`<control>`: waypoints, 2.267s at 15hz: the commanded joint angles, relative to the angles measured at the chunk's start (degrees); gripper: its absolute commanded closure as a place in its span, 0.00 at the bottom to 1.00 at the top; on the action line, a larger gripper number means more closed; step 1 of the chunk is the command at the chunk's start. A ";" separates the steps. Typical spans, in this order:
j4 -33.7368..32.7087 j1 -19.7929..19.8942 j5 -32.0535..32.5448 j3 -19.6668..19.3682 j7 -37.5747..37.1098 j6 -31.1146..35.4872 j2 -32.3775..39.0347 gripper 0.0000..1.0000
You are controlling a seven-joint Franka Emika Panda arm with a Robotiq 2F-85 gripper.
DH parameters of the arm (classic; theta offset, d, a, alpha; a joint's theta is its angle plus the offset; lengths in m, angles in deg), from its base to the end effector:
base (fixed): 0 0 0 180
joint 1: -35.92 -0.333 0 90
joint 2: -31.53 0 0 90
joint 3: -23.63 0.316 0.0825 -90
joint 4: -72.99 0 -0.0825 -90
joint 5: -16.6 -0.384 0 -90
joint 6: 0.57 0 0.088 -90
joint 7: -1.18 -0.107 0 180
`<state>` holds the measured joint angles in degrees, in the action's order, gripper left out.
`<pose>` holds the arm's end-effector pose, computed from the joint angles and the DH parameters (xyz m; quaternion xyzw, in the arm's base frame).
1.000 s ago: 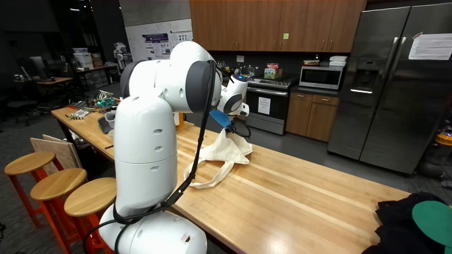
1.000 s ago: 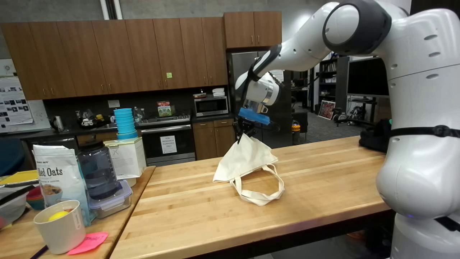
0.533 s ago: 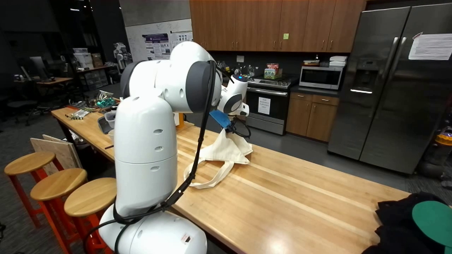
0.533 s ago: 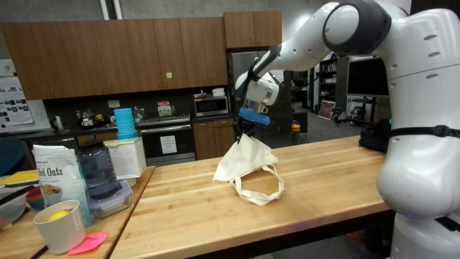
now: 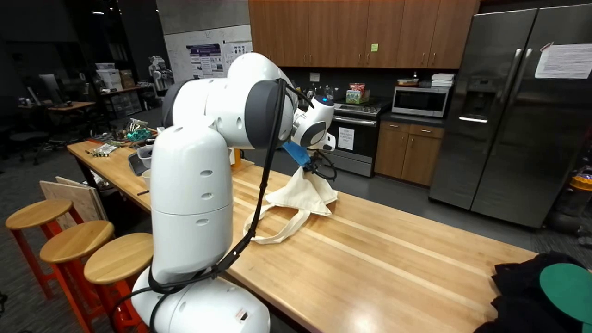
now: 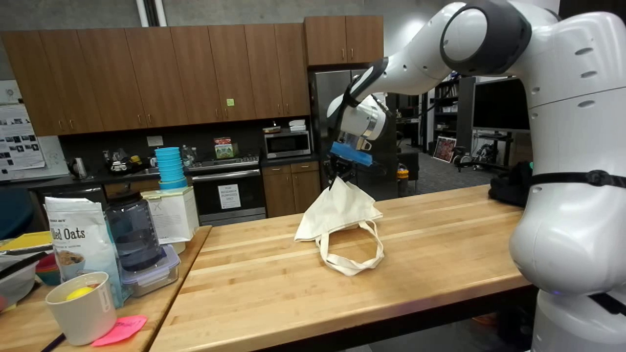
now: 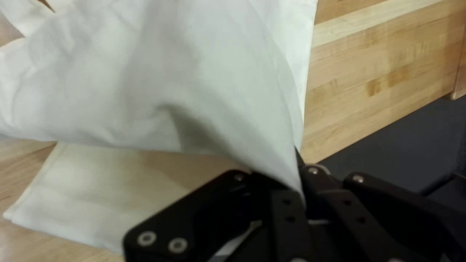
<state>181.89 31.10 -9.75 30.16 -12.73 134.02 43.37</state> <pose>0.6166 0.1267 0.4194 -0.9608 0.1632 -0.0719 0.2125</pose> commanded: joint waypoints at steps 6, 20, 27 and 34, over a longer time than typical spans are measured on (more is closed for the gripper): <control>-0.33 2.92 -1.68 -2.43 -1.21 0.46 -1.26 0.99; 1.84 4.64 2.14 -9.17 -17.62 17.53 -0.75 0.99; 2.39 5.09 6.44 -10.11 -25.06 16.61 -0.68 0.99; 2.31 5.31 5.98 -9.75 -23.66 17.43 0.52 0.96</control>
<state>184.27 36.24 -3.73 20.30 -36.50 151.54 43.89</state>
